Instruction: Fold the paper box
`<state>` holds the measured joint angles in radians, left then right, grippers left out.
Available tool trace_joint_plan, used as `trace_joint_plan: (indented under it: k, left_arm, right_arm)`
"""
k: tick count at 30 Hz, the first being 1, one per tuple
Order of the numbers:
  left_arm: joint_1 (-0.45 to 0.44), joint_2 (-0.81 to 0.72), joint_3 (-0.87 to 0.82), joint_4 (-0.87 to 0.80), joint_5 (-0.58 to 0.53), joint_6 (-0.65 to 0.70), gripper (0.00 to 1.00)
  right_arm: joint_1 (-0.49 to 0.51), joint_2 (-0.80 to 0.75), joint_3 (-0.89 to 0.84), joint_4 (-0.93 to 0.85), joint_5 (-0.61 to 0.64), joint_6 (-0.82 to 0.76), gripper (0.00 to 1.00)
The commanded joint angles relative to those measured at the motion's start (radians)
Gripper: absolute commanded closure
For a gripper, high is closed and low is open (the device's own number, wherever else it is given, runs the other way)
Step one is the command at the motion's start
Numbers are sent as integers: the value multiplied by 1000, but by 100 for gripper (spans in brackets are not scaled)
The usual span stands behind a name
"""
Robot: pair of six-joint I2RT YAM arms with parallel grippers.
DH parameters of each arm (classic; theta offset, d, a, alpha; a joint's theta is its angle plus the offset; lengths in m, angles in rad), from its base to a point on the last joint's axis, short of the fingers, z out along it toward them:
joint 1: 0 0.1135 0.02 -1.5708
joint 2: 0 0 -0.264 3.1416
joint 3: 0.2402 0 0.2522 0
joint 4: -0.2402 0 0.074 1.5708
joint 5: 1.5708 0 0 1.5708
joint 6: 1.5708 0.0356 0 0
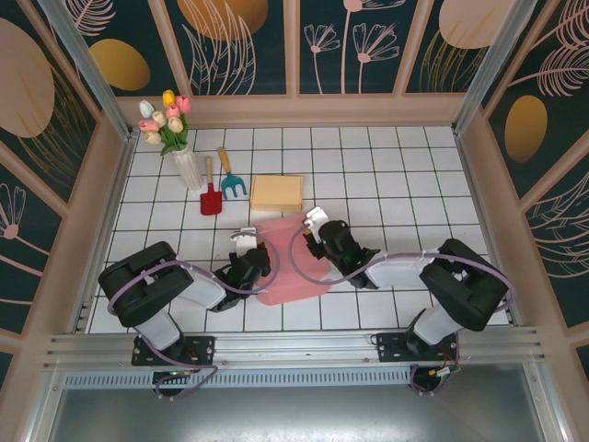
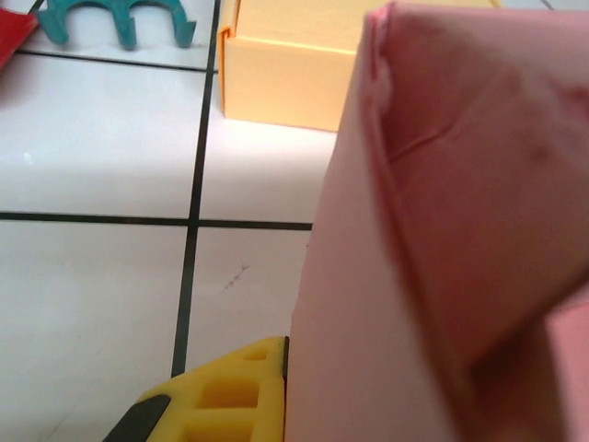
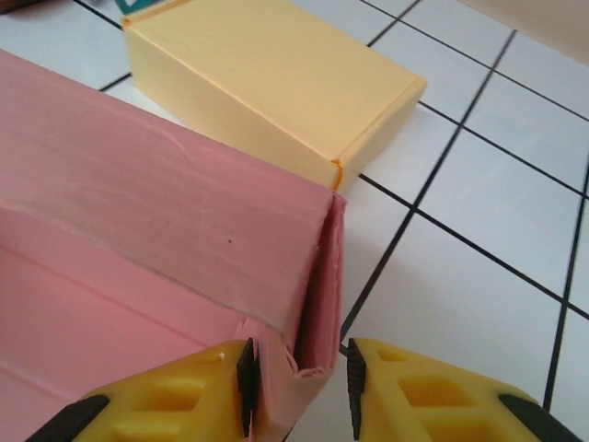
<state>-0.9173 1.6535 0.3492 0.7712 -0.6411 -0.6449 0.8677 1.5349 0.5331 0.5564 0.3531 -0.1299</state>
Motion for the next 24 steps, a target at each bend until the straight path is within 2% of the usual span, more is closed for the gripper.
trace_joint_plan:
  k: [1,4,11,13,17,24]
  left_arm:
    - [-3,-6,37,-94,-85,-111,100]
    - [-2,-9,52,-171,-140,-184,100]
    - [-3,-41,59,-242,-174,-231,100]
    - [-3,-48,58,-238,-165,-225,100]
    - [-2,-62,48,-216,-127,-214,100]
    - [-2,-60,45,-211,-111,-217,100]
  right_arm:
    - [9,37,-19,82,260,117,77]
    - [32,79,16,21,454,199,79]
    - [37,144,108,-158,561,384,77]
    - [37,148,102,-92,470,331,73]
    - [29,148,53,64,183,299,65]
    - [24,213,25,154,78,301,64]
